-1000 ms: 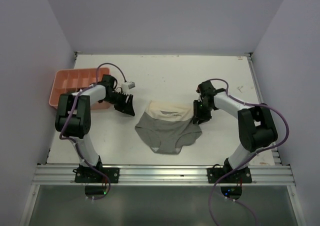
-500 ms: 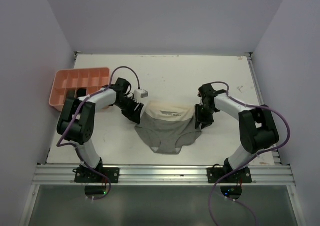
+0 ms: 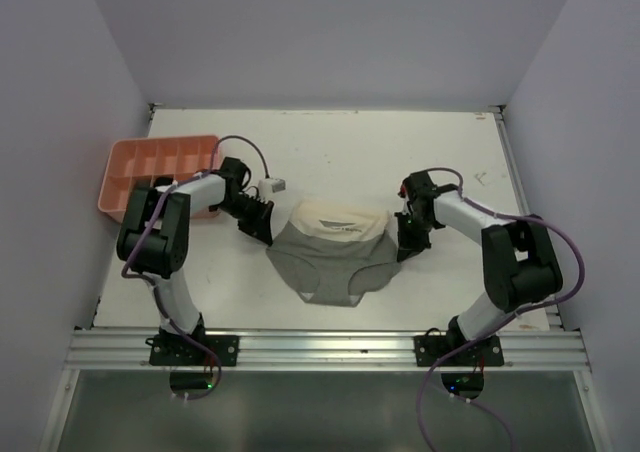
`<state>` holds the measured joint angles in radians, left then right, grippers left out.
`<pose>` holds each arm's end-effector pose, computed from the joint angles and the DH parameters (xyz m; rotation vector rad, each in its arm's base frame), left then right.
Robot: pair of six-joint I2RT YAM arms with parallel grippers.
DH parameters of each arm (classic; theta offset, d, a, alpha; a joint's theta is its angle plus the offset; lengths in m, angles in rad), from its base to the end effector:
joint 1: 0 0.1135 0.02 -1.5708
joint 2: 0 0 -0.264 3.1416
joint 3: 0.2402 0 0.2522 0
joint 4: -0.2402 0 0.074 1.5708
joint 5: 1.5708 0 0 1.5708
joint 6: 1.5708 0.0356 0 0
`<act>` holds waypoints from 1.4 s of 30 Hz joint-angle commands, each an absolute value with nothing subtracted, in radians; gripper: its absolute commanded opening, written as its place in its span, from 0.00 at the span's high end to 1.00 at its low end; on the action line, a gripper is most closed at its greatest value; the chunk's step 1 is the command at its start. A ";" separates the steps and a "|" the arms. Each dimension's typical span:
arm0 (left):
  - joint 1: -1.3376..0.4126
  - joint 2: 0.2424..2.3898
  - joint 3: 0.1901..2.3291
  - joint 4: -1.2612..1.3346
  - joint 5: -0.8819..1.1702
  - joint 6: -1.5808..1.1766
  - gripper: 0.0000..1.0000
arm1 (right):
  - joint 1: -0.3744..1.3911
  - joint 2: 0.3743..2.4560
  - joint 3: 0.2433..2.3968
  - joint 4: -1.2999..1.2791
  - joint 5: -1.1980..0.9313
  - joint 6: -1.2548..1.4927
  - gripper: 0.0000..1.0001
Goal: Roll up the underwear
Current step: Flatten the underwear
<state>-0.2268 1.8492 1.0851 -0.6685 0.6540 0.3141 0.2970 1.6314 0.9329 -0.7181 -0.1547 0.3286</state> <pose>0.3118 -0.0942 0.1399 0.8192 2.7064 -0.9494 0.2651 0.0869 0.1576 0.0297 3.0283 0.2953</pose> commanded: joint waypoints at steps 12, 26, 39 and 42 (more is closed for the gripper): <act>-0.084 1.902 1.149 -0.695 0.785 0.360 1.00 | 0.207 1.703 0.914 -0.649 -0.290 0.281 1.00; -0.078 1.741 1.155 -0.694 0.718 0.416 0.59 | 0.268 1.652 1.153 -0.865 -0.180 0.264 0.61; -0.190 1.930 1.296 -0.488 0.666 0.180 0.55 | 0.268 1.894 1.295 -0.707 -0.166 0.314 0.65; -0.213 1.951 1.307 -0.436 0.647 0.132 0.55 | 0.268 1.914 1.292 -0.690 -0.166 0.311 0.71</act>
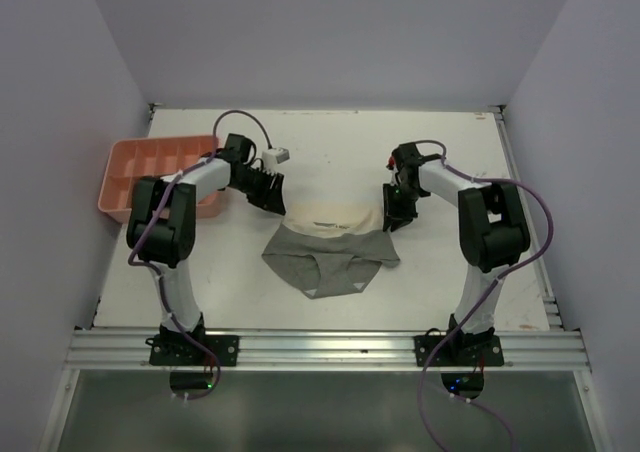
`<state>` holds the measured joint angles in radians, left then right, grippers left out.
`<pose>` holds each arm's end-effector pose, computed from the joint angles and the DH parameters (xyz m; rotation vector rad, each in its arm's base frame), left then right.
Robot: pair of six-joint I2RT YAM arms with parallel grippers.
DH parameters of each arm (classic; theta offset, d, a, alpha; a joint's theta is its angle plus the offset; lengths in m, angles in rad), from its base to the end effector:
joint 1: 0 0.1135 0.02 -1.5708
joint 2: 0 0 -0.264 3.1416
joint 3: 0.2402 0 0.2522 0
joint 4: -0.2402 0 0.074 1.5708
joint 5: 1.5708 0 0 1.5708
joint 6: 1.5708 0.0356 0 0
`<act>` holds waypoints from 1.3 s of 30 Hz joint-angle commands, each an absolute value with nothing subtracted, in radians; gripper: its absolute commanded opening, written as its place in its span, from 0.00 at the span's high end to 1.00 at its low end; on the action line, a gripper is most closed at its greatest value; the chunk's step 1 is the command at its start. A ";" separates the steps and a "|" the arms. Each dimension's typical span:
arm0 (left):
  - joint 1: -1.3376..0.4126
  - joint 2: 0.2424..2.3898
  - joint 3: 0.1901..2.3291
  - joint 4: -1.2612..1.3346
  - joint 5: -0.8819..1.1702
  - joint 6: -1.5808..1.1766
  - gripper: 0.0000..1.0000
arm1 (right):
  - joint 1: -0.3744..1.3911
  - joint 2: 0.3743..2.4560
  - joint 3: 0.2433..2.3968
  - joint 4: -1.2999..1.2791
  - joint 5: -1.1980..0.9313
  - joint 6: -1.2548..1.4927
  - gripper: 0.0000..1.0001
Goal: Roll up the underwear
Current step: Flatten the underwear
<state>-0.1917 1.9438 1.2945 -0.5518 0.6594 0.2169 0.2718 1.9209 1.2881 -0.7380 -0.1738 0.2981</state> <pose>0.3733 -0.0947 0.1638 0.6987 2.5422 -0.8941 0.3502 0.1040 0.1581 0.0132 2.9805 0.3332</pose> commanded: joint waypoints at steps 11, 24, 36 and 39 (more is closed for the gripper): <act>-0.362 1.846 1.203 -0.296 0.301 0.202 0.57 | 0.268 1.954 1.281 -0.669 -0.172 0.298 1.00; -0.463 1.944 1.210 -0.245 0.039 0.245 0.59 | 0.268 1.951 1.253 -0.680 -0.146 0.279 1.00; -0.305 1.868 1.197 -0.212 0.156 0.161 0.57 | 0.268 1.933 1.241 -0.690 -0.129 0.241 1.00; -0.272 1.839 1.198 -0.218 0.273 0.161 0.55 | 0.268 1.922 1.253 -0.690 -0.158 0.233 1.00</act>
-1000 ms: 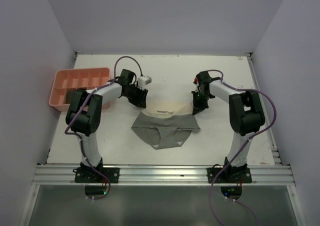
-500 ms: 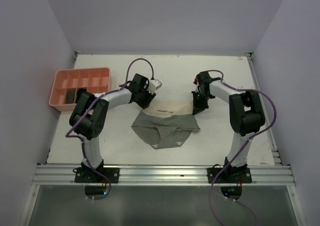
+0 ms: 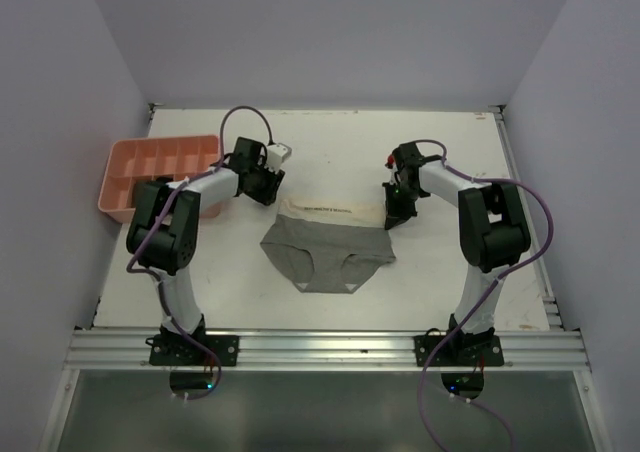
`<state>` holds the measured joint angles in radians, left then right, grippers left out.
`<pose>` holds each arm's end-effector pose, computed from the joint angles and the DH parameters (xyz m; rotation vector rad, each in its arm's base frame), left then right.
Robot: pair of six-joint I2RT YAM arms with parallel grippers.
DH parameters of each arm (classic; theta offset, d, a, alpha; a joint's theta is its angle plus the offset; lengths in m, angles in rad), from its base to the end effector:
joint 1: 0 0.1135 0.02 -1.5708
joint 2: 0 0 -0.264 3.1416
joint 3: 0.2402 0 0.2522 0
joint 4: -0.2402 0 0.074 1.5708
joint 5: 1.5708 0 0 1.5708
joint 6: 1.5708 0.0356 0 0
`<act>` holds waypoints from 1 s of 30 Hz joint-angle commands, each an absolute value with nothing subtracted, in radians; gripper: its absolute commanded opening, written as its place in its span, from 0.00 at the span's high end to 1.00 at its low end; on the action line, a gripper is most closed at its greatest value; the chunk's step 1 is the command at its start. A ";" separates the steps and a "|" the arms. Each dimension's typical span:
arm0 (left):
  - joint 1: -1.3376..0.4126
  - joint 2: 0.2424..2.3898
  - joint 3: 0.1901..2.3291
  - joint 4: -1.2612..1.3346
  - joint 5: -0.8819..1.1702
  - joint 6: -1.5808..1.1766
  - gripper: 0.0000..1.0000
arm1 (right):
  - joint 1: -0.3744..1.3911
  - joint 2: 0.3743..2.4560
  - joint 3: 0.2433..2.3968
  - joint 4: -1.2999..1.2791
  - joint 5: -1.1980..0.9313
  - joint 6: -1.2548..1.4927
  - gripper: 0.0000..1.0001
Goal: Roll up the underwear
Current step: Flatten the underwear
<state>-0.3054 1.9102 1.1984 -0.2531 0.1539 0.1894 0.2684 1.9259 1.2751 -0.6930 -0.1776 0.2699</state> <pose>0.3748 -0.1239 0.1581 0.6801 2.4432 -0.2411 0.3527 0.1035 0.1541 -0.0277 2.9508 0.3427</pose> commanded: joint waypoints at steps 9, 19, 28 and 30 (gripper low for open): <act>-0.259 1.773 1.204 -0.189 0.540 0.118 0.53 | 0.267 1.807 1.325 -0.660 -0.207 0.288 0.69; -0.265 1.879 1.244 -0.222 0.649 0.092 0.66 | 0.255 1.893 1.367 -0.560 -0.228 0.368 0.99; -0.265 2.089 1.379 -0.230 0.581 0.023 0.68 | 0.249 2.028 1.365 -0.526 -0.220 0.371 1.00; -0.265 2.138 1.477 -0.241 0.580 0.023 0.68 | 0.238 2.048 1.388 -0.540 -0.175 0.365 1.00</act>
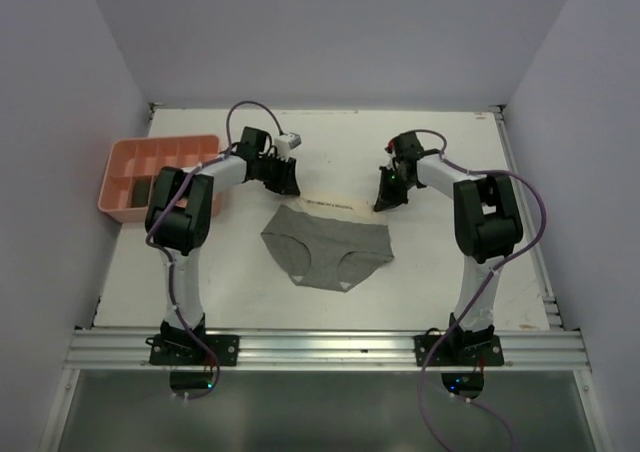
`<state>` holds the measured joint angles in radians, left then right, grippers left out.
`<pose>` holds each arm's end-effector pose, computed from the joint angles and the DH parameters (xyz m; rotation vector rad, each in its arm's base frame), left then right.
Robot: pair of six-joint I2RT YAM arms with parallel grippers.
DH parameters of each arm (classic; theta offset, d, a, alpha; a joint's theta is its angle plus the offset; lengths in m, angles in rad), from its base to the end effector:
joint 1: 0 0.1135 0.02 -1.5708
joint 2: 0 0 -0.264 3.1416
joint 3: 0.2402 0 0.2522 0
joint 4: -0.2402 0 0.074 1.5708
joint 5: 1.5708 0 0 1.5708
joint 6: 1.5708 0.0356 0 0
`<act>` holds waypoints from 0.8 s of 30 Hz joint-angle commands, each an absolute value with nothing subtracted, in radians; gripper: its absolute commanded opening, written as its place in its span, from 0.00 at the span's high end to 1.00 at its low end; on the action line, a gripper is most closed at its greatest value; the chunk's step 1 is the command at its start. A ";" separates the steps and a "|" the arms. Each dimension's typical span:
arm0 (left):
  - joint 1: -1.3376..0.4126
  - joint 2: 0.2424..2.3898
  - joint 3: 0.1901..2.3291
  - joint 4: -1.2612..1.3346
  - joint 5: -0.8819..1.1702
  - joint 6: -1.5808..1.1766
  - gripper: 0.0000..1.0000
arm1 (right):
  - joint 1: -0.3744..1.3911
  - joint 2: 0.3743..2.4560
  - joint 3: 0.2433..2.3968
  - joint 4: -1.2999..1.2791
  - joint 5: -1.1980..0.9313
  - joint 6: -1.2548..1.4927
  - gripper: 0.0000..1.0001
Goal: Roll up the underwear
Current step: Flatten the underwear
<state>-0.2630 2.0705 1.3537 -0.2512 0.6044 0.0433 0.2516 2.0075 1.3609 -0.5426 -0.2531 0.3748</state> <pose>0.4091 -0.1311 0.1444 0.6162 2.4157 -0.8535 0.3888 0.1091 0.1524 0.1042 2.8117 0.5078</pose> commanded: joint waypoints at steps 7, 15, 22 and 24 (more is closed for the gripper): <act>-0.265 2.373 1.844 -0.267 0.663 0.009 0.57 | 0.153 2.080 1.492 -0.563 -0.107 0.396 1.00; -0.278 2.070 1.673 -0.357 0.710 0.219 0.48 | 0.160 1.934 1.459 -0.506 -0.247 0.370 0.98; -0.428 1.869 1.355 -0.514 0.680 0.508 0.53 | 0.176 2.012 1.459 -0.515 -0.293 0.347 1.00; -0.495 1.847 1.270 -0.479 0.649 0.509 0.53 | 0.176 2.042 1.454 -0.523 -0.285 0.341 1.00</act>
<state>-0.3981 1.8610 1.3735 -0.4297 0.6674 0.3889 0.1783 2.0129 1.4635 -0.5365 -0.2577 0.3645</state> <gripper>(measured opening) 0.470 0.010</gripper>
